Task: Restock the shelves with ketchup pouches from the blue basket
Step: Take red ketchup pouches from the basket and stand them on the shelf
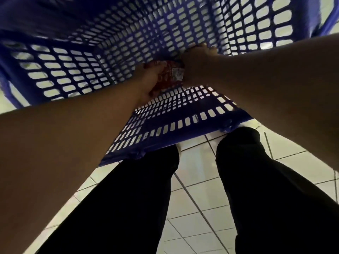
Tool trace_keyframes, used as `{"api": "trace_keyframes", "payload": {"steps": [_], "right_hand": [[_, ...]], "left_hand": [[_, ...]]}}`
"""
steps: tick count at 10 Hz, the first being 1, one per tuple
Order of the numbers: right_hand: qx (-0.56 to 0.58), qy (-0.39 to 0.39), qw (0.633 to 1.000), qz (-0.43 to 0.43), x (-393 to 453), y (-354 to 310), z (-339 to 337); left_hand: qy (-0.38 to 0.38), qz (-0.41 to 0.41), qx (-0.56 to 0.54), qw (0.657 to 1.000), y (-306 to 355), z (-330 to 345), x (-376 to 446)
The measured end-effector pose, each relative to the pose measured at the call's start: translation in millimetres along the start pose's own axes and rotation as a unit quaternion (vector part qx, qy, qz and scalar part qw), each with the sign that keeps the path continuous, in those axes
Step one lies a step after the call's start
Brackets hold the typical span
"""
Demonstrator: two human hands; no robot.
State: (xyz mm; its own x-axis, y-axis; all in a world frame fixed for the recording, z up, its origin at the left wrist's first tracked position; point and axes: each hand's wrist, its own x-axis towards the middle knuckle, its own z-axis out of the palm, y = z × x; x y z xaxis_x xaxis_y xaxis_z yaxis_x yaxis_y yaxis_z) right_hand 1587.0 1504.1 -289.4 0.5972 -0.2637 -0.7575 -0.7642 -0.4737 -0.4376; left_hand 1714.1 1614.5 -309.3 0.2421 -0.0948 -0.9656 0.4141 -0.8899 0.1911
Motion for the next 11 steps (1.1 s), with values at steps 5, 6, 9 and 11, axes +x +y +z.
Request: {"api": "trace_keyframes", "payload": {"steps": [5, 6, 9, 11], "right_hand": [[-0.073, -0.03, 0.994, -0.082, -277.7, -90.0, -212.7], [-0.088, -0.09, 0.987, -0.103, -344.2, -131.8, -282.0], [-0.211, -0.082, 0.942, -0.247, -484.6, -238.3, -440.5], [-0.268, -0.138, 0.914, -0.272, -546.0, -309.0, -516.8]], "left_hand": [[-0.113, 0.031, 0.236, 0.965, 109.4, -65.3, -345.7], [-0.174, 0.162, 0.3, 0.924, 134.9, -61.4, -457.9], [0.014, 0.375, 0.485, 0.79, 169.5, -84.0, -659.1], [0.019, 0.414, 0.403, 0.816, 189.3, -109.2, -752.7]]}}
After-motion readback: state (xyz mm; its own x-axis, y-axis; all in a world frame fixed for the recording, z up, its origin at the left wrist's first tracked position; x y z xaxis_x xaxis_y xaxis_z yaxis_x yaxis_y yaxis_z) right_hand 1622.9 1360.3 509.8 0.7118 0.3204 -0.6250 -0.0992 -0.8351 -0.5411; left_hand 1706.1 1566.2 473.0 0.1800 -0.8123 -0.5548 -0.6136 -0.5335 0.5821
